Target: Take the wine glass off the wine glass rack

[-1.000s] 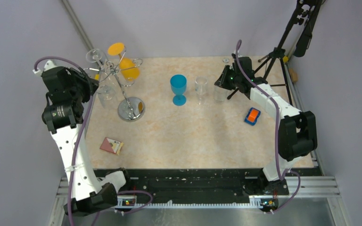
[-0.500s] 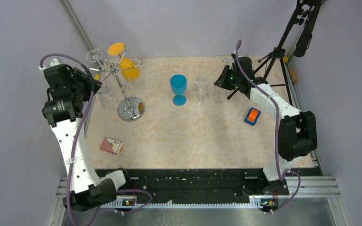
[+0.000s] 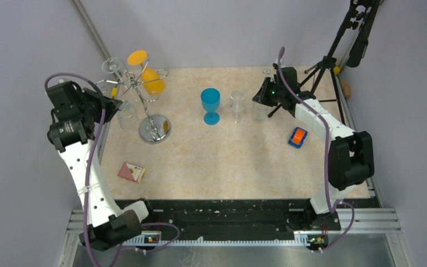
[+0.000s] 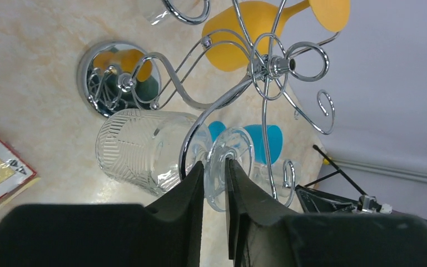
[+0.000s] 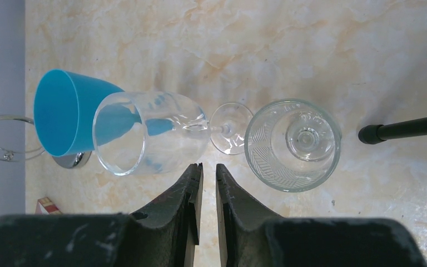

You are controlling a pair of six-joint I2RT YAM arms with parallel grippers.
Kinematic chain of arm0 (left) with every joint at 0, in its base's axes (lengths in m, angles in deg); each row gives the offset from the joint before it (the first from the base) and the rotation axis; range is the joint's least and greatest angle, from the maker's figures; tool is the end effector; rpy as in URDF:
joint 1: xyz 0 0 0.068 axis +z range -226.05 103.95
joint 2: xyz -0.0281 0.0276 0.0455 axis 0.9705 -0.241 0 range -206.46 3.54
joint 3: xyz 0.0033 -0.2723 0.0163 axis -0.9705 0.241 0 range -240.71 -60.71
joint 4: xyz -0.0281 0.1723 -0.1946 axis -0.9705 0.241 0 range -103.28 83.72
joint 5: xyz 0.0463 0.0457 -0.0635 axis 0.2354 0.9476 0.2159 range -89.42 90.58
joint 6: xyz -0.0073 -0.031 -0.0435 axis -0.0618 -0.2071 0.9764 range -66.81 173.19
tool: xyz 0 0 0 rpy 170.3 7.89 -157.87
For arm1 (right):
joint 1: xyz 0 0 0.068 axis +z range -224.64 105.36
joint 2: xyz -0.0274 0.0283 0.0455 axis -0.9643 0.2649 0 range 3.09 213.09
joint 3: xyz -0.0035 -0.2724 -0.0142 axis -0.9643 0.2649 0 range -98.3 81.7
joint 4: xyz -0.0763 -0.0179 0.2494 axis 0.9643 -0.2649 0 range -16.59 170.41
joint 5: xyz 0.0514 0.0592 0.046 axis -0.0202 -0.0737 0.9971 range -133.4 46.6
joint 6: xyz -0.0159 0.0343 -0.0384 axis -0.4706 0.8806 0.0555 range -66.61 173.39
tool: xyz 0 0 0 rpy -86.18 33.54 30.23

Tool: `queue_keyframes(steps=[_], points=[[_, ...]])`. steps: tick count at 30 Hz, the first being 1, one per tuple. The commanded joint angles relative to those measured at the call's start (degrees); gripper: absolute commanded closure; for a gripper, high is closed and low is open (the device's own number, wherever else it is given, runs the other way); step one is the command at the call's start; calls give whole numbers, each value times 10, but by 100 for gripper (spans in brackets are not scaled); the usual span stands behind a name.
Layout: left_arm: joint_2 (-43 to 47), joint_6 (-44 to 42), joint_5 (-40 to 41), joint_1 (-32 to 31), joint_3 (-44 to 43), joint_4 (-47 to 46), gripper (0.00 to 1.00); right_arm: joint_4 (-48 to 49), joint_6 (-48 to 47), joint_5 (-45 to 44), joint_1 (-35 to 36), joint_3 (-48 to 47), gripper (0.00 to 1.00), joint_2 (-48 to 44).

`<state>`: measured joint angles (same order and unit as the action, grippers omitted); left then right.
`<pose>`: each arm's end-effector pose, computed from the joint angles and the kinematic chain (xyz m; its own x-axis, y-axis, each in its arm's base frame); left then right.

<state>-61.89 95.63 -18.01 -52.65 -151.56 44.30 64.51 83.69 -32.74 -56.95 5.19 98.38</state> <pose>0.1853 0.0678 0.4556 -0.2735 -0.8154 -0.5103 -0.4247 0.5784 -0.6965 0.3650 0.1234 0.2922 -0.6918 0.2998 -0.6569 -0.1093 0.8557 0.5057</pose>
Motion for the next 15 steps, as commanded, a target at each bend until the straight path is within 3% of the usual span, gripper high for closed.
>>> queue_keyframes(steps=[1, 5, 9, 15], points=[[38, 90, -56, 16, 66, -95, 79, 3, 3, 5, -5, -24, 83, -12], [57, 155, -80, 28, 114, -156, 79, 1, 1, 4, -5, -26, 83, -14], [60, 164, -93, 32, 124, -162, 81, -1, -2, 2, -5, -27, 83, -15], [66, 160, -84, 33, 118, -148, 99, 0, -2, 2, -5, -25, 83, -15]])
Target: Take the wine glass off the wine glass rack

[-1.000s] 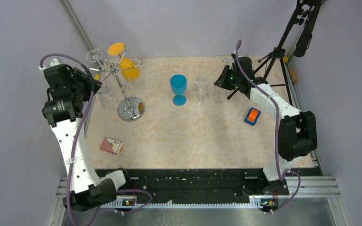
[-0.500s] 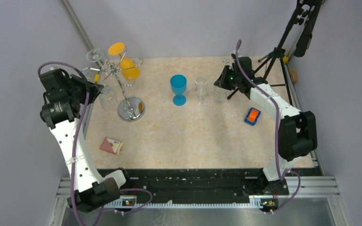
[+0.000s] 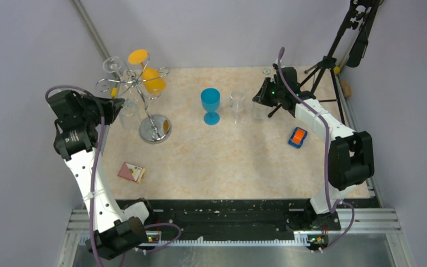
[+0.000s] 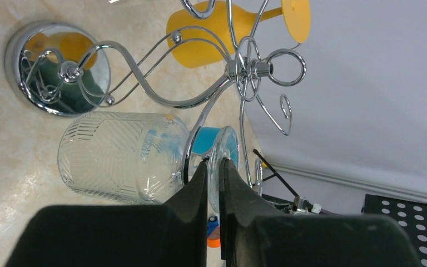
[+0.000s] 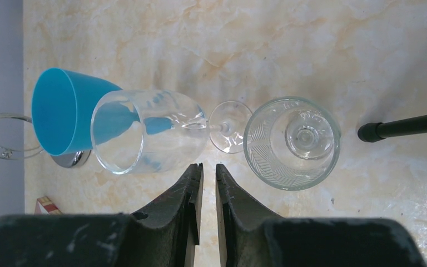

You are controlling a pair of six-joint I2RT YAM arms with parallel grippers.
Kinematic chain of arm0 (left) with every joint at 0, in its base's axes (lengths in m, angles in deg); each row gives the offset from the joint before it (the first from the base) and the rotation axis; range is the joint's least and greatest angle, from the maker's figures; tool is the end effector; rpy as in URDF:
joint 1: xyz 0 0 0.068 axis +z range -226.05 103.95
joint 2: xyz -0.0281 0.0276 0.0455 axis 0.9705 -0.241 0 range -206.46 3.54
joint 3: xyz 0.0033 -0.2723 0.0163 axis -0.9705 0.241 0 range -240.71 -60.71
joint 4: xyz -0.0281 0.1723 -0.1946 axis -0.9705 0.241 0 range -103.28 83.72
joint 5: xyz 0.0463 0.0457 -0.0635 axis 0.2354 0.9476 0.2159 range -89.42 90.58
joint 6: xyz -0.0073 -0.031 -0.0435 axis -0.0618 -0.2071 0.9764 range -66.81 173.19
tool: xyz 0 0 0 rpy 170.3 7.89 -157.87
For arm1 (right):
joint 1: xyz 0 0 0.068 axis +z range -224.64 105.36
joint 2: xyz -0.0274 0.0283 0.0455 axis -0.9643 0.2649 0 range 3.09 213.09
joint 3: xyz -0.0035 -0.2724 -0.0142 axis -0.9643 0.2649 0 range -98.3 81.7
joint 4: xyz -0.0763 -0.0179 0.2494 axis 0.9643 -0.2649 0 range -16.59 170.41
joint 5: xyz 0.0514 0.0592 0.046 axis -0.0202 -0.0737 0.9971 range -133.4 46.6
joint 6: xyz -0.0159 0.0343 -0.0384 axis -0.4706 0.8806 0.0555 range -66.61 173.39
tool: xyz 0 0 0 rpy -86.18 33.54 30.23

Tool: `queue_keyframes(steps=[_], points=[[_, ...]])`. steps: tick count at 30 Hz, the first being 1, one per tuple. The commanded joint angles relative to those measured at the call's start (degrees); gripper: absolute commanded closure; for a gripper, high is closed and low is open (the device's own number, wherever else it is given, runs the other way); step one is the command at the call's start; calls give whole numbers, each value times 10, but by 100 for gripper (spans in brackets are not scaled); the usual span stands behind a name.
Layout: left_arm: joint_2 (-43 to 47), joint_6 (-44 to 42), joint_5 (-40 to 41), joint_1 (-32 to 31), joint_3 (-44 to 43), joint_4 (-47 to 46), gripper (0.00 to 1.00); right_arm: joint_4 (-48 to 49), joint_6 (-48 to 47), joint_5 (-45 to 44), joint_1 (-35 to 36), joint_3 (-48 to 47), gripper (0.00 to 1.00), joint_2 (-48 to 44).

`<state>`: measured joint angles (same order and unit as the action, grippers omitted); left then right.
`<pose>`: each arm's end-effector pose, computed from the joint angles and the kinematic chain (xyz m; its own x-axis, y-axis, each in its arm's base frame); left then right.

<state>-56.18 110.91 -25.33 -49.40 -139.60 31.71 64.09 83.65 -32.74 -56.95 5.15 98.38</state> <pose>0.1804 0.0731 0.4324 -0.1639 -0.9332 -0.3198 -0.3569 0.3584 -0.8627 0.3646 0.1233 0.2918 -0.6959 0.2979 -0.6534 -0.1066 0.8569 0.5042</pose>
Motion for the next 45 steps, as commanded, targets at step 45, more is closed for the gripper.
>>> queue_keyframes(steps=[45], points=[[25, -35, 110, 10, -79, -26, 100, 14, -4, 1, -5, -10, 84, -20]])
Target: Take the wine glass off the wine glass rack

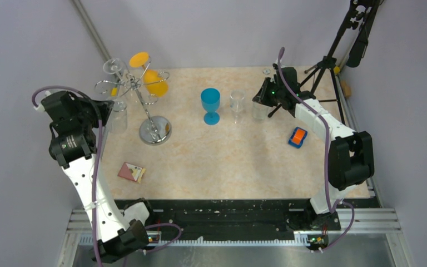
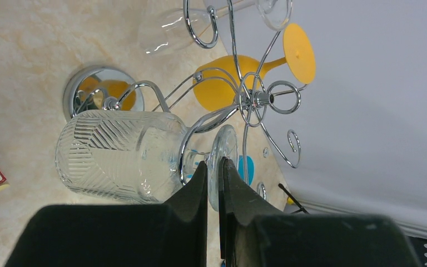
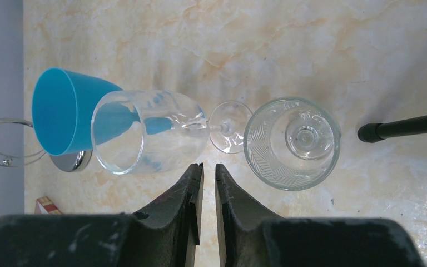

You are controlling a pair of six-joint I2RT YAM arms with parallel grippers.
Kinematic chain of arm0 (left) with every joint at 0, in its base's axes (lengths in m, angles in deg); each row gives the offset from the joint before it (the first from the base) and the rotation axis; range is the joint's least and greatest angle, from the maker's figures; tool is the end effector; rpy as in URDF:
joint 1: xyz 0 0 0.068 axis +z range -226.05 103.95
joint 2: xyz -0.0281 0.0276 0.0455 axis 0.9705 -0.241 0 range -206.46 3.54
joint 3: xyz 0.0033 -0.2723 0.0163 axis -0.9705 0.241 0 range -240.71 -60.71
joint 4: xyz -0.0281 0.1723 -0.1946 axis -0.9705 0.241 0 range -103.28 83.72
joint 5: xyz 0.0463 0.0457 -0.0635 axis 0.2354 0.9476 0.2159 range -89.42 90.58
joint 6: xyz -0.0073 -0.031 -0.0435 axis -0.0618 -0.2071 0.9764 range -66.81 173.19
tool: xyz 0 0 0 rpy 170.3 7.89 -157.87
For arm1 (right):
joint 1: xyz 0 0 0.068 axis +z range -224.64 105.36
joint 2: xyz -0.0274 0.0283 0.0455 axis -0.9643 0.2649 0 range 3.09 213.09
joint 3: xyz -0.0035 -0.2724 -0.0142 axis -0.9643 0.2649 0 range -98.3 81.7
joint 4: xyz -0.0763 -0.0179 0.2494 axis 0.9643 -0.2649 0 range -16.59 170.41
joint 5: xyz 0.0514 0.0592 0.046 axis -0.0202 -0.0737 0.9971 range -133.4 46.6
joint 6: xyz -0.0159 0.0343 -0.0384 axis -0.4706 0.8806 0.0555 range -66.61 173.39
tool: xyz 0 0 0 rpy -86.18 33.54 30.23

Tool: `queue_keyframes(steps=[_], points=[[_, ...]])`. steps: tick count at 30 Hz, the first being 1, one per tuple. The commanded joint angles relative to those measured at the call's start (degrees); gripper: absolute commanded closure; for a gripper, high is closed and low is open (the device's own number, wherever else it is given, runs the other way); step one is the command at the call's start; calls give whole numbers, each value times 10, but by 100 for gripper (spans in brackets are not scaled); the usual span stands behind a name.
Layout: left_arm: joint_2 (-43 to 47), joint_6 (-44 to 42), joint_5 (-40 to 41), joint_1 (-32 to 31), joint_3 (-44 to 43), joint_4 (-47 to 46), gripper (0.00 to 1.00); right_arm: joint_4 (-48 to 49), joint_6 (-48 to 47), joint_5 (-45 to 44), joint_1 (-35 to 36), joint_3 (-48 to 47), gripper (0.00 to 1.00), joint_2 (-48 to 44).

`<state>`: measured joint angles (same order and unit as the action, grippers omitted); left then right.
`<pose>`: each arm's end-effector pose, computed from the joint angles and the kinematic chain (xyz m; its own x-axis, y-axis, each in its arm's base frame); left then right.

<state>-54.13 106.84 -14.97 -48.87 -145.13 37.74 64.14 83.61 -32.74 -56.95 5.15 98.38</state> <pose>0.1550 0.0688 0.4559 -0.0373 -0.8914 -0.4516 -0.4265 0.4229 -0.7995 0.3646 0.1233 0.2919 -0.6953 0.2975 -0.6543 -0.1075 0.8570 0.5039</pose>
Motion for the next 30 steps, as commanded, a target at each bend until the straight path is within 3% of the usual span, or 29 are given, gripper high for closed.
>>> queue_keyframes(steps=[1, 19, 30], points=[[4, 8, 8, 5, -20, -92, 100, 14, -4, 0, -5, -10, 84, -20], [38, 69, 70, 6, 50, -183, 100, 9, -6, -8, -5, -13, 84, -20], [4, 110, -77, 5, 83, -296, 100, 5, -8, -12, -5, -15, 84, -20]])
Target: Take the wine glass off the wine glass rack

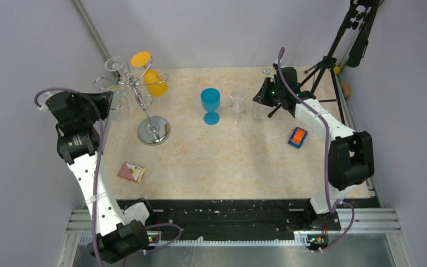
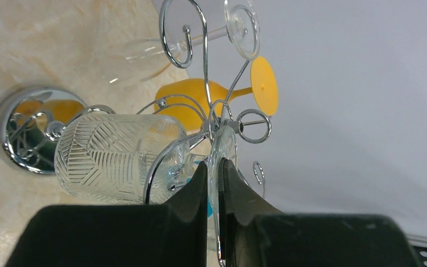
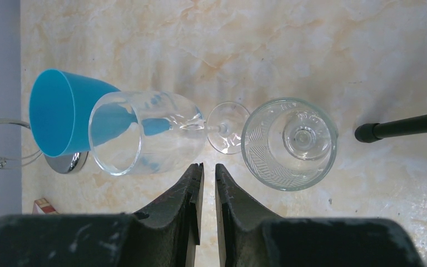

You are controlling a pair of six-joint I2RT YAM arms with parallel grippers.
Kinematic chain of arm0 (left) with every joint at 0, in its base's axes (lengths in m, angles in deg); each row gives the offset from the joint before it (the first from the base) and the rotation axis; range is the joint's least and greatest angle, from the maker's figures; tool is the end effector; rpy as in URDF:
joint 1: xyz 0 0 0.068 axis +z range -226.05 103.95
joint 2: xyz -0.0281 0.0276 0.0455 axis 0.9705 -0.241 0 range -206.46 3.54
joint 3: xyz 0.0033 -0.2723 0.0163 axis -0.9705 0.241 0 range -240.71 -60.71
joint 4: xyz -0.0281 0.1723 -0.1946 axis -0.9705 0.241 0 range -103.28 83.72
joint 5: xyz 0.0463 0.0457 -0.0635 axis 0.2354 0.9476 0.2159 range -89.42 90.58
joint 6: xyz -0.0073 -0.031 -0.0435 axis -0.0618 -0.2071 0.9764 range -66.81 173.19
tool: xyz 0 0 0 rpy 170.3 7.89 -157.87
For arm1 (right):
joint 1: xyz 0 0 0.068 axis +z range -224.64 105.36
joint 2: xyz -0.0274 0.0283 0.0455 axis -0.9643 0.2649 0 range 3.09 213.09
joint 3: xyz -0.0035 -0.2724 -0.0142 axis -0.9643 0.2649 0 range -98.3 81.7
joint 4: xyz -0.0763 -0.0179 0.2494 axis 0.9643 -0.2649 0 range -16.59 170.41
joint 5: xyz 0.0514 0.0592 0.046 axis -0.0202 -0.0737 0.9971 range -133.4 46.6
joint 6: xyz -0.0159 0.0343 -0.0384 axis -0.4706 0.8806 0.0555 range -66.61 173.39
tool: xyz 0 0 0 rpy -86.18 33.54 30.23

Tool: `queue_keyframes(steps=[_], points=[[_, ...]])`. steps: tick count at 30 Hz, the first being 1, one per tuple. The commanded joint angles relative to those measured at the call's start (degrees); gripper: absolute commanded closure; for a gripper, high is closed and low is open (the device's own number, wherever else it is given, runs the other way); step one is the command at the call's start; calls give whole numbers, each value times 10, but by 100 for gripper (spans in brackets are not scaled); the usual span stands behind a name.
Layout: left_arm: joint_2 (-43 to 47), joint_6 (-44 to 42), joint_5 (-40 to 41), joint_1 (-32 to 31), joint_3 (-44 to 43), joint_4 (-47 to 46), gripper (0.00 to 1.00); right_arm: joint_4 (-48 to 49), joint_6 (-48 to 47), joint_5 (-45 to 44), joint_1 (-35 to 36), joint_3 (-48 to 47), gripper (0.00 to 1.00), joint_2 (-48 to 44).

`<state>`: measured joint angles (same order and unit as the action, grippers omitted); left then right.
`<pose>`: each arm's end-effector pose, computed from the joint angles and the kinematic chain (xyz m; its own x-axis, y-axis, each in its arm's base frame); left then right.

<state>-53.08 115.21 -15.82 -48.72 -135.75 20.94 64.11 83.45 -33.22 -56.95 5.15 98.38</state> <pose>0.1755 0.0793 0.4388 0.0625 -0.9214 -0.3836 -0.3071 0.3479 -0.8858 0.3647 0.1230 0.2918 -0.6923 0.2967 -0.6578 -0.1041 0.8610 0.4979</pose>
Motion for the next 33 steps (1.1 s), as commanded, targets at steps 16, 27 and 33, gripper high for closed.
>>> queue_keyframes(steps=[16, 27, 33], points=[[-11, 46, -150, 3, -25, -50, 100, -4, -7, 9, -5, -14, 84, -25], [8, 103, -153, 3, -38, -6, 100, 0, 3, 59, -5, -28, 64, -33], [32, 106, -127, 4, -49, 53, 100, -8, -1, 72, -5, -42, 57, -34]])
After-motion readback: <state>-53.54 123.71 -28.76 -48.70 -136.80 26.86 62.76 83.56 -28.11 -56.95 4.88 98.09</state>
